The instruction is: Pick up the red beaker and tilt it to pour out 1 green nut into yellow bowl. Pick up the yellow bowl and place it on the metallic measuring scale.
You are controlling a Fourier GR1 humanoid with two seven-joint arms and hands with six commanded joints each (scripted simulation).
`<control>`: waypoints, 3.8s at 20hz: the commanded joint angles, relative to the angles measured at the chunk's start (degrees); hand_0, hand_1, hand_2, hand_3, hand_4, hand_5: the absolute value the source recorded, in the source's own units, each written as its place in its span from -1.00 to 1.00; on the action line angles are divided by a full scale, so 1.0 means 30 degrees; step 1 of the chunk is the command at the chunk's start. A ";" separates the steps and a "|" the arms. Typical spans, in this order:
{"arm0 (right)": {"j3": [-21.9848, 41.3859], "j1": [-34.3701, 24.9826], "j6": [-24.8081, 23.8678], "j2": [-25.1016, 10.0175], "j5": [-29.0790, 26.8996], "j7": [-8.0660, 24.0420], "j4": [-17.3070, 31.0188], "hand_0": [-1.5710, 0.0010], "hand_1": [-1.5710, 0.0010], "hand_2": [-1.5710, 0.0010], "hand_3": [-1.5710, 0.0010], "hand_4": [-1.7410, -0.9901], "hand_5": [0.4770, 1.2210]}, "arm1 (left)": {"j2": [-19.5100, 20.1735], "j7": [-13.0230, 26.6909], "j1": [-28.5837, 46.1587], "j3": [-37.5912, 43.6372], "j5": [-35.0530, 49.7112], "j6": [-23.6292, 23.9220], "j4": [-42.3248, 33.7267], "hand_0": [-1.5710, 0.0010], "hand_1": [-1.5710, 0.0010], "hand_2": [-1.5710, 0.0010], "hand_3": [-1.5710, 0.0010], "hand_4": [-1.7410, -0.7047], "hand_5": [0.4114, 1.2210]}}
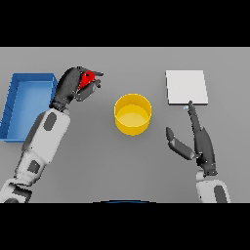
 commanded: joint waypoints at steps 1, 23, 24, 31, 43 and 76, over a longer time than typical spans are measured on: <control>0.0026 0.0287 0.0078 -0.0088 -0.0063 -0.0552 -0.0245 1.00 1.00 1.00 1.00 0.73 -0.49 | 0.0067 0.0409 0.0152 -0.0446 -0.0359 -0.0130 -0.0464 -0.99 -0.99 -0.99 -0.98 -0.99 0.77; 0.0270 0.0062 0.0570 -0.0011 -0.0141 -0.0017 -0.0179 1.00 1.00 1.00 1.00 0.80 -0.43 | 0.1525 0.3223 -0.8096 -1.2489 -1.2024 -0.8121 0.2280 -1.00 -1.00 -1.00 -1.00 -0.91 0.99; 0.0290 0.0234 0.0593 -0.0024 -0.0170 -0.0138 -0.0263 1.00 1.00 1.00 1.00 0.79 -0.43 | 0.1707 0.3022 -0.8418 -1.2875 -1.2468 -0.8174 0.2593 -1.00 -1.00 -1.00 -1.00 -0.93 1.00; 0.0462 0.0148 0.0484 0.0470 -0.0242 -0.0124 -0.0151 1.00 1.00 1.00 1.00 0.82 -0.42 | 0.0990 0.3227 -0.9220 -1.4805 -1.4564 -0.8345 0.3170 -1.00 -1.00 -1.00 -1.00 -0.99 1.00; 0.0429 0.0072 0.0039 0.0375 0.0308 -0.0594 0.0197 1.00 1.00 1.00 1.00 0.81 -0.48 | -0.0182 0.1725 -1.1619 -1.8499 -1.8421 -0.8530 0.4644 -1.00 -1.00 -1.00 -1.00 -0.98 1.00; 0.0560 -0.0594 -0.0205 0.0541 0.0440 -0.0429 0.0809 1.00 1.00 1.00 1.00 0.85 -0.53 | 0.7985 0.8676 -0.9322 0.1393 -0.2503 -0.2202 0.9439 -1.00 -1.00 -1.00 -0.86 -1.00 1.00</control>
